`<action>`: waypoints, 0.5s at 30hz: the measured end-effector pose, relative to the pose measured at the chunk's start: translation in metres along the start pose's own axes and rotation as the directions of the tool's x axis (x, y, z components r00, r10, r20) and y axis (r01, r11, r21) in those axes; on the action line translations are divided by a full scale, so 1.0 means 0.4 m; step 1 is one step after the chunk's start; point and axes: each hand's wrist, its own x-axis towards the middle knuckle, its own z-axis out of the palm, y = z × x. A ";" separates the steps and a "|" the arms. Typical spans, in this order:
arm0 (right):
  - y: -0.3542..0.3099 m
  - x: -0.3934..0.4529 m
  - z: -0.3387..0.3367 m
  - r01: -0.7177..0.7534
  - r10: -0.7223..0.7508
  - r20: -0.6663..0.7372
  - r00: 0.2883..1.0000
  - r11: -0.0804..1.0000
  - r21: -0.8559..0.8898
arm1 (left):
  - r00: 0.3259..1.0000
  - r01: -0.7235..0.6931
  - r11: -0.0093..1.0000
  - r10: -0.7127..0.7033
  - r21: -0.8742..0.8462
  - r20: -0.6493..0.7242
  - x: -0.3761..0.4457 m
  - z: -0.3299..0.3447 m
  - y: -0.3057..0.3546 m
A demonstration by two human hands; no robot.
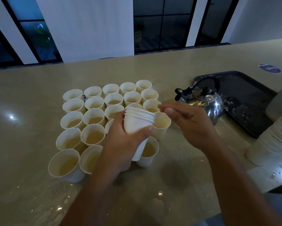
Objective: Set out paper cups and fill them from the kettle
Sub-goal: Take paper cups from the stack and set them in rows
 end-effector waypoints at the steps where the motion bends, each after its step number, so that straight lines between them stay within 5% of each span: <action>1: -0.015 -0.003 -0.003 0.038 -0.038 0.031 0.999 0.999 0.022 | 1.000 -0.004 1.000 0.004 0.005 0.008 -0.001 0.002 0.004; 8: -0.042 -0.013 -0.002 0.090 -0.072 0.200 0.977 0.993 -0.080 | 0.998 -0.010 1.000 0.009 0.017 0.062 -0.014 0.008 0.017; 15: -0.077 -0.016 -0.014 0.142 -0.132 0.104 0.986 0.985 -0.100 | 0.994 -0.007 0.999 0.012 -0.041 0.106 -0.019 0.012 0.048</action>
